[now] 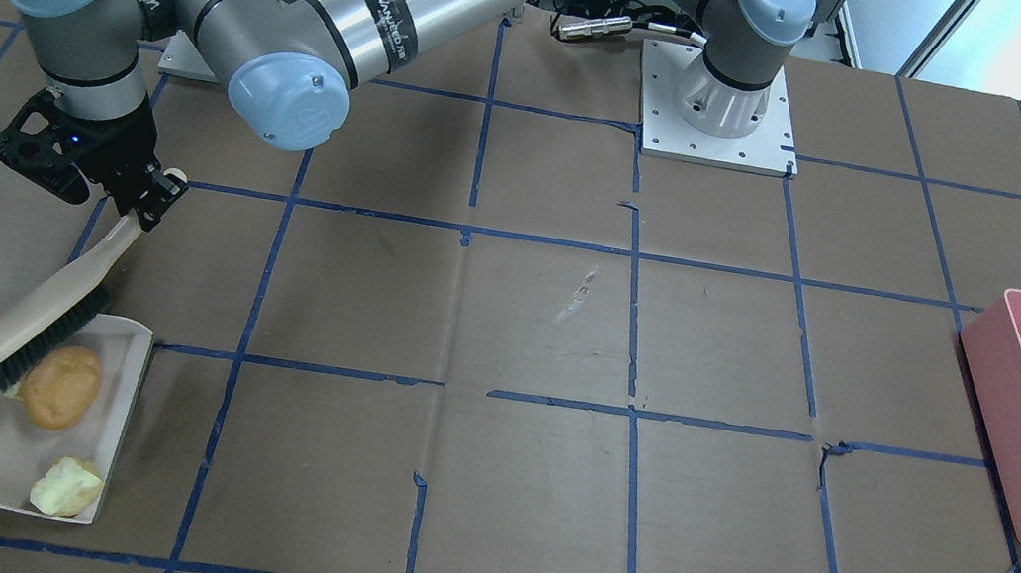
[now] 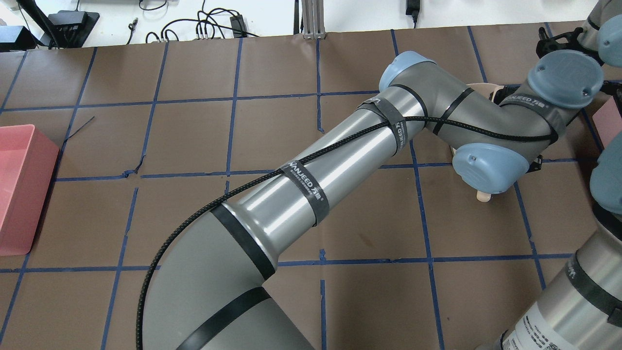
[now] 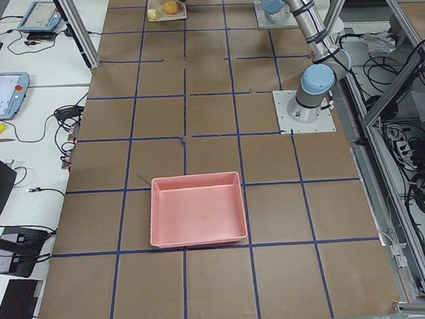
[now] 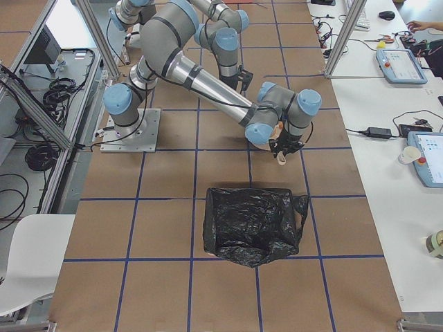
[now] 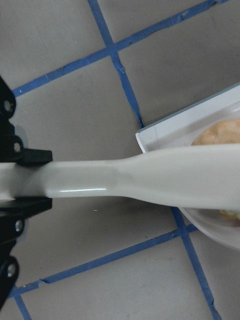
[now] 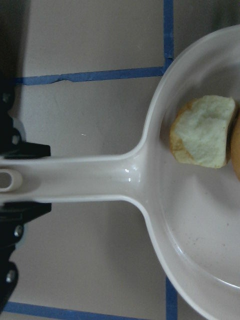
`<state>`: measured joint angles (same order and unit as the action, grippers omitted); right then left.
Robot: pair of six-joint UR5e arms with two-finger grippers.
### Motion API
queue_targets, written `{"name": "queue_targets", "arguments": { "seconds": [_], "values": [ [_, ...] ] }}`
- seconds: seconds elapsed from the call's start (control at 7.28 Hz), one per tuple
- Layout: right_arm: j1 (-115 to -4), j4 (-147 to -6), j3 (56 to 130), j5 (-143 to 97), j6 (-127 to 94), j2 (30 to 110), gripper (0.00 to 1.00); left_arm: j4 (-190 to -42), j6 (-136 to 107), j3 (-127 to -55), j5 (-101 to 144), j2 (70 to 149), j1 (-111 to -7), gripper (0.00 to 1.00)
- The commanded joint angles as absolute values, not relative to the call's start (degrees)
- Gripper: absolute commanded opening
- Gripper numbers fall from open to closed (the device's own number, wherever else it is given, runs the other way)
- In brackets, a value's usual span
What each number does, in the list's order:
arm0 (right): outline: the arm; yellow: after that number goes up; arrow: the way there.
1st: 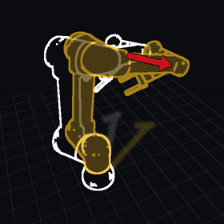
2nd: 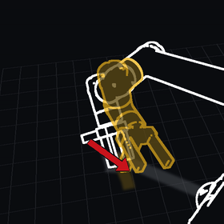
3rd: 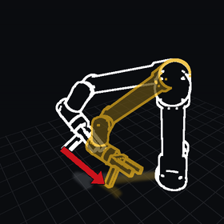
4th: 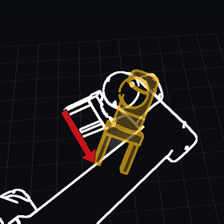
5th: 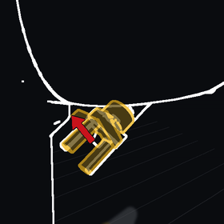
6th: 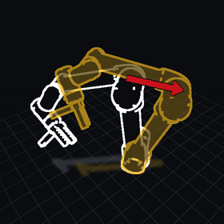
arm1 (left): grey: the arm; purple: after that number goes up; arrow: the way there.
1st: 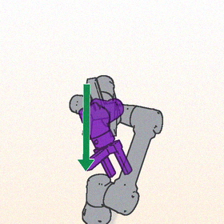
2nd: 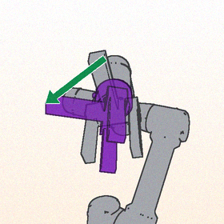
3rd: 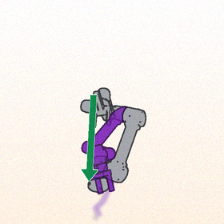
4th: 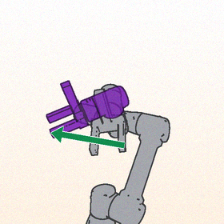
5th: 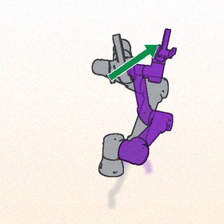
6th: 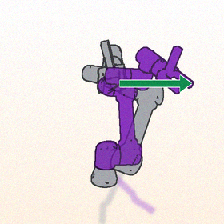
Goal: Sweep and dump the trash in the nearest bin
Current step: 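Lift the loaded dustpan with the right gripper toward the bin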
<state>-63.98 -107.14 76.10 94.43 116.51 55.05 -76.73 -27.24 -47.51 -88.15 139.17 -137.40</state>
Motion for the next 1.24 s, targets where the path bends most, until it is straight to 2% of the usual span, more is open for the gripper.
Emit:
{"name": "queue_targets", "arguments": {
  "seconds": [0.0,0.69,0.82,1.1],
  "values": [
    [-63.3,-107.1,75.9,93.1,116.8,55.5,0.0,-80.5,-27.2,-51.0,-88.8,135.1,-133.2,0.01],
    [-55.4,-102.8,75.4,74.2,116.4,58.0,0.0,-87.6,-21.9,-60.3,-93.8,124.9,-123.0,0.01],
    [-54.7,-102.1,75.6,73.0,116.3,60.6,0.0,-89.0,-21.8,-63.4,-94.1,121.7,-121.4,0.01],
    [-44.1,-95.9,74.8,68.0,115.6,65.1,0.0,-89.8,-21.5,-72.3,-96.7,114.6,-118.9,0.01]
  ]
}}
